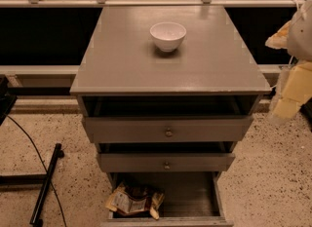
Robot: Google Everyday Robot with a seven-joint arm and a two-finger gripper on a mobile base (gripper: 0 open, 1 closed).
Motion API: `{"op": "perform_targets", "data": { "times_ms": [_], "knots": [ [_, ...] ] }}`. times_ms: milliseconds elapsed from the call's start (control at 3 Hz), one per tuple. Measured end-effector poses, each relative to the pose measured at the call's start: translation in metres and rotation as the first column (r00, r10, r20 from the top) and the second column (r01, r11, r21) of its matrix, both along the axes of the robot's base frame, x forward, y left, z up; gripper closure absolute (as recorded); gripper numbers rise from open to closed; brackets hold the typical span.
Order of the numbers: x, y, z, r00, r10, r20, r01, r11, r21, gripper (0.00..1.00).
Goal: Pick brown chip bag from bottom drawer and place on counter
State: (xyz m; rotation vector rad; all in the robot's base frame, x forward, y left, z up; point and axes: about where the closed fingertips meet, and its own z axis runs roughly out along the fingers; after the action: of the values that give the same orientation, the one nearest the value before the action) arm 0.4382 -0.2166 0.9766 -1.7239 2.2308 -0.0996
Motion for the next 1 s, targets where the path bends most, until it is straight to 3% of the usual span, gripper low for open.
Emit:
{"op": "perform_targets", "data": {
  "times_ms": [333, 667, 1000],
  "knots": [
    [0.000, 0.000, 0.000, 1.0000, 0.000, 0.000, 0.000, 1.000, 0.000, 0.00],
    [0.003, 0.008, 0.002, 0.9988, 0.028, 0.040, -0.031, 0.998, 0.055, 0.00],
    [0.012, 0.034, -0.021, 0.9912, 0.095, 0.092, -0.103, 0.991, 0.091, 0.00]
  ]
}}
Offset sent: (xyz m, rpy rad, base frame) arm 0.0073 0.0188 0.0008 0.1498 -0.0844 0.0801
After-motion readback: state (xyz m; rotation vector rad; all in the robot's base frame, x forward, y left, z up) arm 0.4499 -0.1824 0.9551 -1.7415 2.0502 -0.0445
